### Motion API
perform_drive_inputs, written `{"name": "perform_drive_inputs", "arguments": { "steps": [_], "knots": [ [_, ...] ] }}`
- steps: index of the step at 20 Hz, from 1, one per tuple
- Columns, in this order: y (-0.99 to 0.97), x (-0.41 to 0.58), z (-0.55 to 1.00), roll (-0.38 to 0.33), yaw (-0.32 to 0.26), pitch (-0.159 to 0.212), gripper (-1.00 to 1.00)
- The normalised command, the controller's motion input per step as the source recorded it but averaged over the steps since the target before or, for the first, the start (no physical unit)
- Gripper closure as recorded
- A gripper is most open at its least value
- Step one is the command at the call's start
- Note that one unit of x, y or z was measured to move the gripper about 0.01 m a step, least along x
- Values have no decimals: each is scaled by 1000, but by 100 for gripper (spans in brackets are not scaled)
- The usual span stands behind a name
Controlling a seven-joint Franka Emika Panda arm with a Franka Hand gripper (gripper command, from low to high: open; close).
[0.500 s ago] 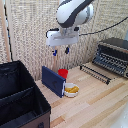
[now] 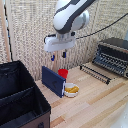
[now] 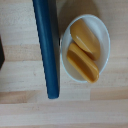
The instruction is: Gently maneuver your gripper in the book's direction. Confidently hold the book by angling your gripper properly. Relocate the book to the caddy. Pinpoint the back pocket of the caddy and set the book down inside it.
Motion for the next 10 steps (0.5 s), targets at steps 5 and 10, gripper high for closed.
{"name": "perform_drive_inputs", "arguments": {
  "steps": [5,10],
  "knots": [
    [175,190,-327,-30,185,54,-100],
    [191,179,-326,-27,64,36,-100]
  ]
}}
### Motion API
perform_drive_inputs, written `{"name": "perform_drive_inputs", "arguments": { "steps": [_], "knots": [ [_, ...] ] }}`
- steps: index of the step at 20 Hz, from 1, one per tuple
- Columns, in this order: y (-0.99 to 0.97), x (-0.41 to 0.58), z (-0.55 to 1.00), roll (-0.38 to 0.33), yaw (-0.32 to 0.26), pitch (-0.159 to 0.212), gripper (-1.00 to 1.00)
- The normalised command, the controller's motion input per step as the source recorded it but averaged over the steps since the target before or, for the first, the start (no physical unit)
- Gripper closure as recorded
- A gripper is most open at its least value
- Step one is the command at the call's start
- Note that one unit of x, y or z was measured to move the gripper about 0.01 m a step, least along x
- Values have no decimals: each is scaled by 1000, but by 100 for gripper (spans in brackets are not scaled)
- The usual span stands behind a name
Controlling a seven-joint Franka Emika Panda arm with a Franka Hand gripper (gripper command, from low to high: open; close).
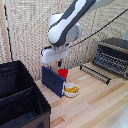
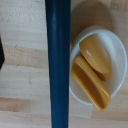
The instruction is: Gently maneuver your gripper in the book's direction. Confidently hold the book by angling your gripper properly. Relocate the book to the caddy. Pinpoint the back pocket of the caddy and set the book down inside it.
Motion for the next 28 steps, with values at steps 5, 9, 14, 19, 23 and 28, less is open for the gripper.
{"name": "perform_drive_inputs", "arguments": {
  "steps": [5,9,14,19,23,28],
  "knots": [
    [47,345,-271,-2,19,15,-100],
    [8,409,-129,1,0,18,-100],
    [25,355,-8,0,-100,57,100],
    [106,241,-1,-6,-100,58,100],
    [234,244,-53,-51,2,45,100],
    [387,278,-84,-111,130,64,100]
  ]
}}
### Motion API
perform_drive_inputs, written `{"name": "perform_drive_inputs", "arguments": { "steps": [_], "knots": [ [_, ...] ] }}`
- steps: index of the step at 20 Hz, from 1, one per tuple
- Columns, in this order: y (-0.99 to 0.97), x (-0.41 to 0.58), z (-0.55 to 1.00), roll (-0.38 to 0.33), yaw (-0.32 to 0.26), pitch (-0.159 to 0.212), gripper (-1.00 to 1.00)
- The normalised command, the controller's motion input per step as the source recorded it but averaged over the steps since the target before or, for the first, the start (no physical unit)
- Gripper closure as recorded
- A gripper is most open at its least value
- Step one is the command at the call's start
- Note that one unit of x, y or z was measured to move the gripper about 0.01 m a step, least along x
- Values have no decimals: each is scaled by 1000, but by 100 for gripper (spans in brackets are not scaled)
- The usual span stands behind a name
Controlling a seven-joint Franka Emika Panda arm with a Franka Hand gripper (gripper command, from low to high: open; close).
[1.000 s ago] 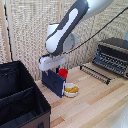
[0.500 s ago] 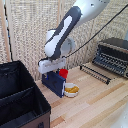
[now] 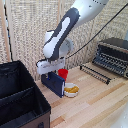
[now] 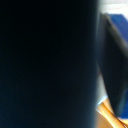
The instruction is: Gently maneuver your gripper in the book's direction. Confidently hold the book by angling your gripper properly. Relocate the book to the caddy. Pinpoint the back pocket of the caddy and set the book down inside it.
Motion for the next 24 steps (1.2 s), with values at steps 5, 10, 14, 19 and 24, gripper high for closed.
{"name": "perform_drive_inputs", "arguments": {
  "steps": [5,10,14,19,24],
  "knots": [
    [593,71,309,-118,-15,-38,100],
    [472,90,818,-88,-163,-24,100],
    [233,261,1000,-33,-17,35,100],
    [160,354,1000,-28,42,66,100],
    [120,334,999,-30,69,93,100]
  ]
}}
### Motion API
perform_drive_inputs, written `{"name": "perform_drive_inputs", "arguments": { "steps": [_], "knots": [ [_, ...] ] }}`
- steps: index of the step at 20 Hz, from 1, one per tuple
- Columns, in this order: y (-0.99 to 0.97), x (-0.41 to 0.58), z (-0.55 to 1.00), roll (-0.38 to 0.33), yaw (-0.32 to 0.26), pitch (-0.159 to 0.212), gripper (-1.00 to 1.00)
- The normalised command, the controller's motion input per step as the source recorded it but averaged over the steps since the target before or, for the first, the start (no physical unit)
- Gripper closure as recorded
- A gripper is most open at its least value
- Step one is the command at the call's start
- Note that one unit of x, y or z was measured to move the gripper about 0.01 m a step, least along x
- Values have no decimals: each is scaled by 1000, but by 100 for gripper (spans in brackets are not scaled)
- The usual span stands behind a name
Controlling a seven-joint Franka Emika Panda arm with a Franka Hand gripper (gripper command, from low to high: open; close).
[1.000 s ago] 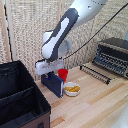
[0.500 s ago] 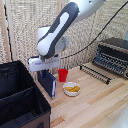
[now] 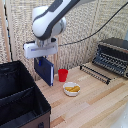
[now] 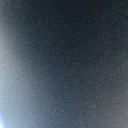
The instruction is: Gently maneuver your gripper in the book's direction. Confidently hold the book by angling your gripper properly. Relocate the book to the caddy. Pinpoint the back pocket of the caddy and set the book down inside it.
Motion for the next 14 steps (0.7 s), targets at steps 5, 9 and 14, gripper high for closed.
{"name": "perform_drive_inputs", "arguments": {
  "steps": [5,9,14],
  "knots": [
    [157,483,995,-20,16,109,100],
    [196,607,976,-29,-82,108,100],
    [55,226,954,-13,-233,38,100]
  ]
}}
